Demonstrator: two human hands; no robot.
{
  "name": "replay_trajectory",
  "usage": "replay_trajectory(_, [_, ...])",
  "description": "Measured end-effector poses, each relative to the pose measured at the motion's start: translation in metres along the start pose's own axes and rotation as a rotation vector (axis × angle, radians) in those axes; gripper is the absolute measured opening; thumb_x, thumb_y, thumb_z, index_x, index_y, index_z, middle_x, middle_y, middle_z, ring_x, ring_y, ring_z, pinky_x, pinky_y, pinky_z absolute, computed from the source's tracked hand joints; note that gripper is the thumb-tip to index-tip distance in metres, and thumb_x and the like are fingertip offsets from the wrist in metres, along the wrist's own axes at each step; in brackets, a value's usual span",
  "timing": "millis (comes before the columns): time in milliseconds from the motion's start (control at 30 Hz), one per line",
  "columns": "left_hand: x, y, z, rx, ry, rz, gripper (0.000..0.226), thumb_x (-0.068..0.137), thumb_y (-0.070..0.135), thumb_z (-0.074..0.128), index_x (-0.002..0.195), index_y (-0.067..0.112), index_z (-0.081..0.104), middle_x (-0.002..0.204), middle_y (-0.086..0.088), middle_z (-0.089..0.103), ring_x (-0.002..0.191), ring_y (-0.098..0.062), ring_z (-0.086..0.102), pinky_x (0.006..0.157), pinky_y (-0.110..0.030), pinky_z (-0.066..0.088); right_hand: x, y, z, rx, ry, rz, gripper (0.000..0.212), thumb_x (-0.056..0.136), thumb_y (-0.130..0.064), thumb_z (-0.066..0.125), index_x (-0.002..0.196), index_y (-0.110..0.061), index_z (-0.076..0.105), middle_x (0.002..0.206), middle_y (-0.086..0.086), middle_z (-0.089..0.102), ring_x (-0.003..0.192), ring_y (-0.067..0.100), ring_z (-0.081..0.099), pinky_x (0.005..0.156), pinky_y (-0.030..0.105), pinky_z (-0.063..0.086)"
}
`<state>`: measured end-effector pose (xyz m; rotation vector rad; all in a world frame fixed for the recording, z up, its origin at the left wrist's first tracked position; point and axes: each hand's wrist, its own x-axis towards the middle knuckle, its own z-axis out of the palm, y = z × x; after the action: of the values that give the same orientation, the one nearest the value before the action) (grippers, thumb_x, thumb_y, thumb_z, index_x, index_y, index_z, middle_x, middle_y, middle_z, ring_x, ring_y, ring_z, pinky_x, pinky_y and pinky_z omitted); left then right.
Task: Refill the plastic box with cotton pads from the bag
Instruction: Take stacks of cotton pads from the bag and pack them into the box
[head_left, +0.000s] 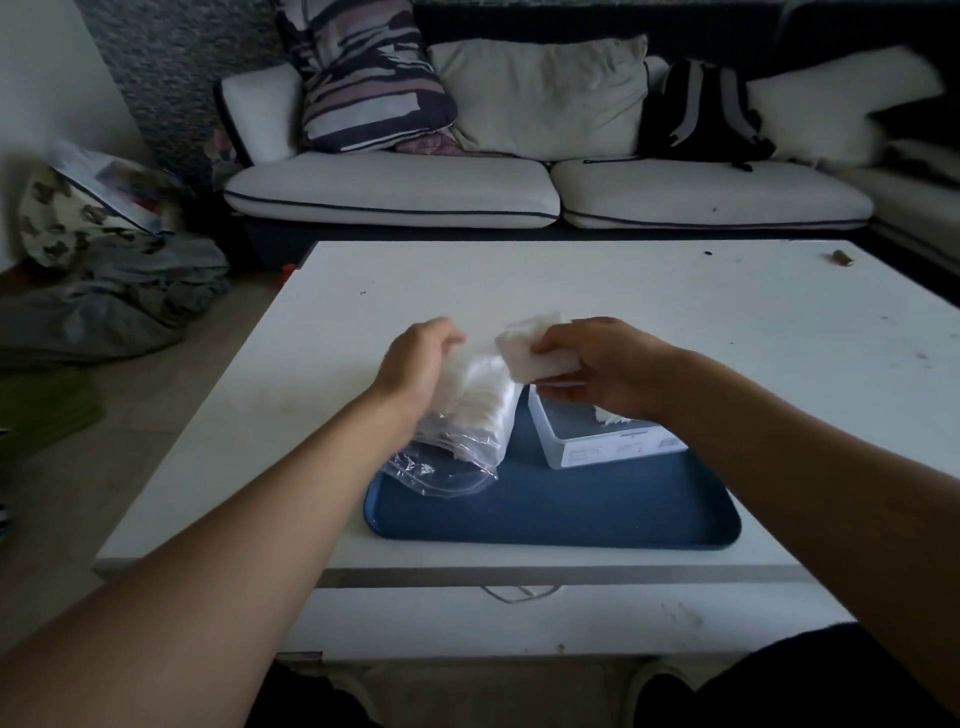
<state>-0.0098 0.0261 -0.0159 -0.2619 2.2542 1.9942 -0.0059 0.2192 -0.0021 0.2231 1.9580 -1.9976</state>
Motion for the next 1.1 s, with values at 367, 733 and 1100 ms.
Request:
replay_trajectory(367, [-0.006,0.017,0.062,-0.505,-0.015,-0.177,0.057,0.098,0.058,0.042,0.106,0.011,0.073,0.096,-0.014,0.076,0.087,-0.031,0.072,0.091,-0.045,0.057,0.0,0.002,0.031,-0.253,-0.027,-0.106,0.02,0.089,-0.033,0.066,0.097,-0.015,0.069,0.084,0.002,0.072,0.081,0.015,0.067,0.076,0.035,0.053])
replay_trajectory(733, [0.006,-0.016,0.069,0.9,-0.239,0.622,0.034,0.094,0.038,0.064,0.12,0.016,0.067,0.123,-0.001,0.068,0.112,-0.021,0.062,0.095,-0.037,0.051,0.022,-0.007,-0.057,-0.572,0.386,0.082,0.031,0.088,-0.017,0.075,0.104,0.008,0.066,0.079,0.018,0.072,0.056,0.021,0.062,0.063,0.032,0.059])
replay_trajectory(1100, [0.004,-0.029,0.072,1.19,-0.511,0.553,0.014,0.088,0.036,0.07,0.094,0.023,0.074,0.105,0.007,0.07,0.102,-0.018,0.062,0.088,-0.036,0.052,0.05,0.03,-0.049,-1.075,0.573,-0.022,0.049,0.061,-0.035,0.093,0.082,-0.009,0.058,0.076,0.003,0.061,0.069,0.023,0.063,0.054,0.028,0.046])
